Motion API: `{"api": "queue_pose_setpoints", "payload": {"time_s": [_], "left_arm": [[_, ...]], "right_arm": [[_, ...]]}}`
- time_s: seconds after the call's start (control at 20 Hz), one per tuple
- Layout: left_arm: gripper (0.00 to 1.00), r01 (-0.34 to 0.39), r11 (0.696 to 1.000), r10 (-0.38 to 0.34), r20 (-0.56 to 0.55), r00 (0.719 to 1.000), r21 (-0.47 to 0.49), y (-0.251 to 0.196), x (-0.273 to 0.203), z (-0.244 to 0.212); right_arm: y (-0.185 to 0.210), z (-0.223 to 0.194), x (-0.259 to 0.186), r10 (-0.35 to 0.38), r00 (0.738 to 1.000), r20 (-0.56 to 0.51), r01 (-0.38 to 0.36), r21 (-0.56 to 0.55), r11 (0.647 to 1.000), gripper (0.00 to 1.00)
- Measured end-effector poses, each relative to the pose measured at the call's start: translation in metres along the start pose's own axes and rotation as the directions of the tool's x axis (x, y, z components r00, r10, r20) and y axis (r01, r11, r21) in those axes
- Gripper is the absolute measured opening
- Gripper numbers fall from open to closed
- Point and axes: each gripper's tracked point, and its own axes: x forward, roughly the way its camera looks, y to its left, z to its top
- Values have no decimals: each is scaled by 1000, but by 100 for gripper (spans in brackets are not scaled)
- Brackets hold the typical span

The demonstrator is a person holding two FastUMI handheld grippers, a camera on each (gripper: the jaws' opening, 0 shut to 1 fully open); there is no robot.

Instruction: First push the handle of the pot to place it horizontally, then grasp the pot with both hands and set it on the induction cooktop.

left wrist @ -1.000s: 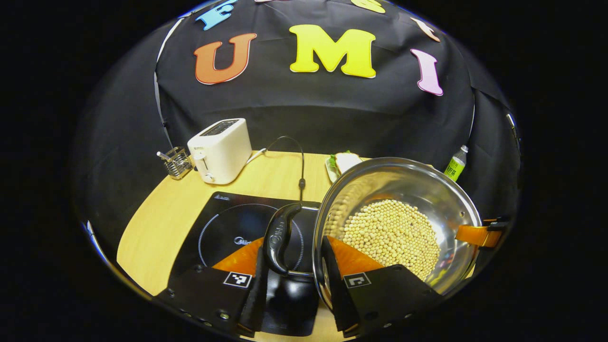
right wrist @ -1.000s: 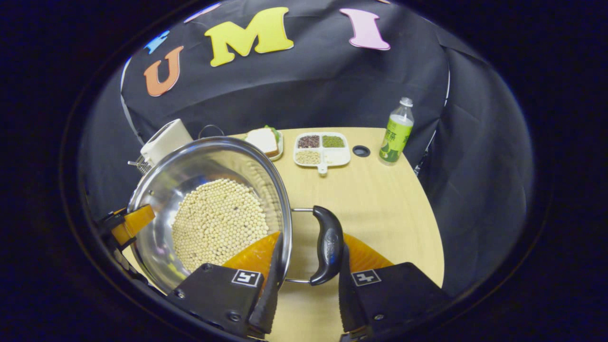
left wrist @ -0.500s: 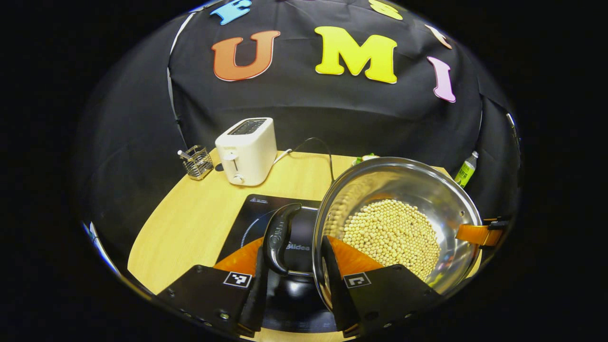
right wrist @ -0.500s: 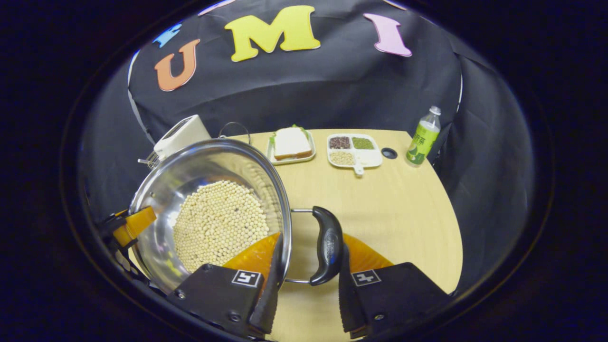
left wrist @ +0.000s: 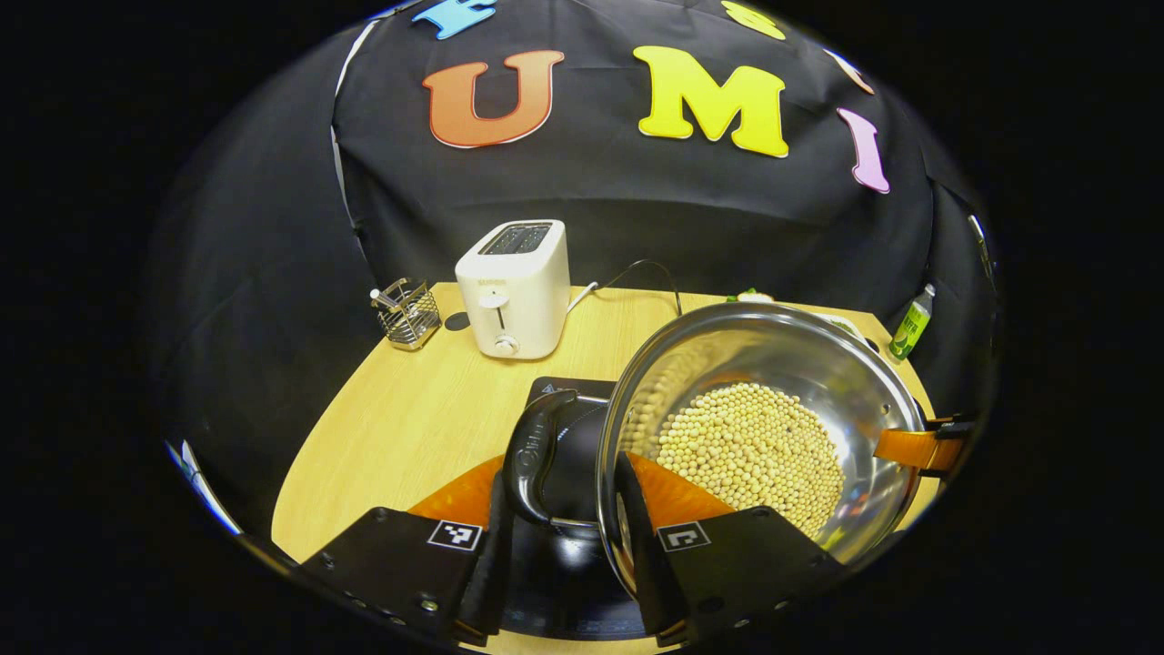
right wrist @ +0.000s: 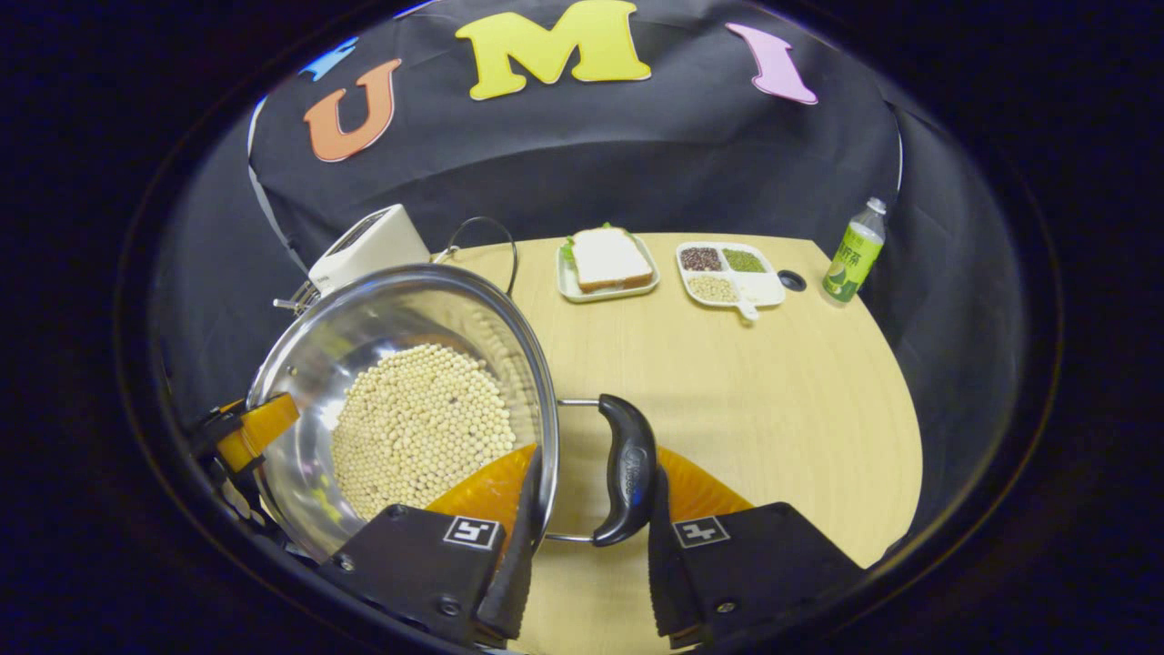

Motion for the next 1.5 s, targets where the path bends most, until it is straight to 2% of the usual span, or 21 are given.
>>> {"api": "queue_pose_setpoints", "payload": {"time_s": [0.45, 0.55, 0.9, 1.05, 1.2, 1.3, 1.35, 1.4, 1.45, 1.5], "left_arm": [[55, -14, 1000, 14, -35, 999, -5, 41, 30, -9], [55, -22, 1000, 22, -37, 999, -4, 47, 35, -11], [55, -22, 1000, 22, -50, 999, -1, 53, 49, -22], [55, -7, 999, 4, -82, 997, -43, 53, 54, -34], [56, 1, 1000, -1, -58, 998, -12, 52, 55, -29], [58, 1, 1000, -2, -56, 998, -11, 53, 57, -30], [68, 6, 1000, -7, -60, 998, -9, 53, 55, -30], [59, 13, 1000, -14, -56, 998, -6, 54, 57, -29], [60, 22, 1000, -22, -56, 998, -4, 54, 58, -30], [52, 28, 1000, -28, -46, 999, -1, 56, 59, -30]], "right_arm": [[43, -8, 33, -7, 1000, -24, 8, 6, 1000, 56], [49, -11, 39, -8, 1000, -30, 8, 16, 1000, 53], [53, -17, 49, -29, 998, -52, 29, 5, 1000, 53], [53, -16, 47, -66, 997, -38, 65, -18, 998, 53], [53, -17, 46, -78, 997, -28, 78, 14, 997, 56], [53, -18, 45, -77, 997, -26, 77, 5, 997, 57], [53, -18, 46, -74, 997, -26, 74, 11, 997, 57], [52, -17, 46, -69, 997, -23, 70, 16, 997, 58], [52, -18, 46, -67, 998, -20, 67, 28, 997, 58], [52, -17, 45, -64, 998, -18, 64, 26, 998, 59]]}}
